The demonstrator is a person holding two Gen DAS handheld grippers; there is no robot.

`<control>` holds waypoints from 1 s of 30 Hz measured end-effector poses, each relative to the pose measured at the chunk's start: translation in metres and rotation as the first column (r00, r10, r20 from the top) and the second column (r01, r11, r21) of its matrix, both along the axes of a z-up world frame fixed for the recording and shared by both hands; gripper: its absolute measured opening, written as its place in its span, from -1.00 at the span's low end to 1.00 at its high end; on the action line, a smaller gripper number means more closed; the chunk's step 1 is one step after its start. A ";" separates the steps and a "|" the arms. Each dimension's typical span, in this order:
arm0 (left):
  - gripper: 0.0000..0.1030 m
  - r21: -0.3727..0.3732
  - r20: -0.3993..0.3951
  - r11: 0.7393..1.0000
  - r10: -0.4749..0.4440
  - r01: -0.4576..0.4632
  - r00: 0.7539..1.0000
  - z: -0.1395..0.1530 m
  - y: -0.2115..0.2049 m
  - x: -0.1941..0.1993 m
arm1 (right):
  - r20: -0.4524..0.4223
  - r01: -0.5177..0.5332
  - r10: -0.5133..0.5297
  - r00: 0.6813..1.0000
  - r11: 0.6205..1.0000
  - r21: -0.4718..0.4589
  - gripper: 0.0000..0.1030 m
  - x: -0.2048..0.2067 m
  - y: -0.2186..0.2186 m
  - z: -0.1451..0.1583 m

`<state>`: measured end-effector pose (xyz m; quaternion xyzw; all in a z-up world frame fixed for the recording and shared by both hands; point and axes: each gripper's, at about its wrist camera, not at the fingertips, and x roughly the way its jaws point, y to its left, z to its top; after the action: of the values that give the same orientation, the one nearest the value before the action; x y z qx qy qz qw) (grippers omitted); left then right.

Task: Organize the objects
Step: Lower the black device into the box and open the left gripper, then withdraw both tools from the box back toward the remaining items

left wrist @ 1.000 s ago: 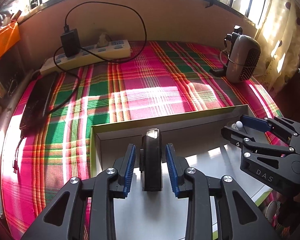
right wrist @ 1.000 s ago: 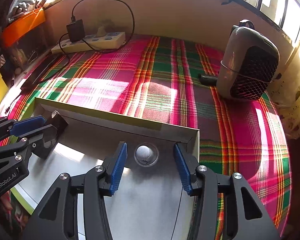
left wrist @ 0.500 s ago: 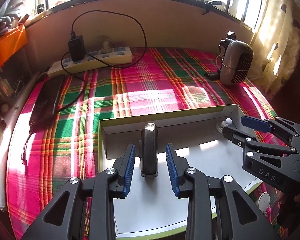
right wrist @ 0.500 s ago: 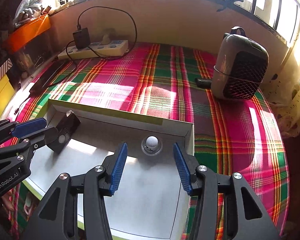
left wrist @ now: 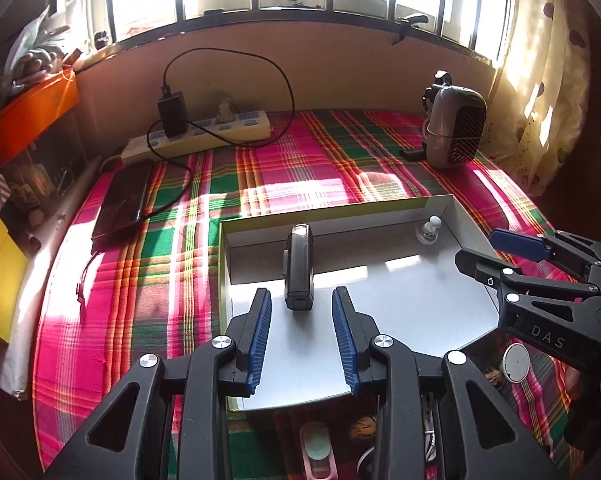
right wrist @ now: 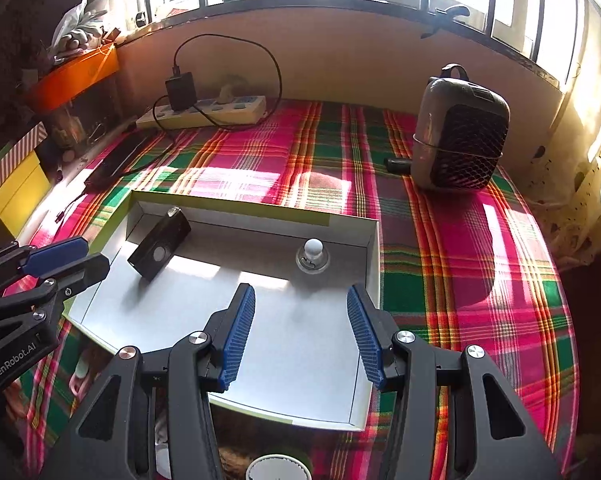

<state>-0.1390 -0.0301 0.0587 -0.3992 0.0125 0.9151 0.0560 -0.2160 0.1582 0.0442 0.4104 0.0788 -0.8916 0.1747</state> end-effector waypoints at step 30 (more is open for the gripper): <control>-0.42 0.143 0.025 0.989 0.033 -0.037 0.999 -0.031 -0.036 0.077 | -0.029 0.010 -0.013 1.000 0.993 -0.119 -0.04 0.075 0.063 -0.011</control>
<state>-0.0618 -0.0657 0.0280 -0.4045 -0.0609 0.9099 0.0686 -0.1409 0.2207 0.0333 0.3866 0.0259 -0.9016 0.1925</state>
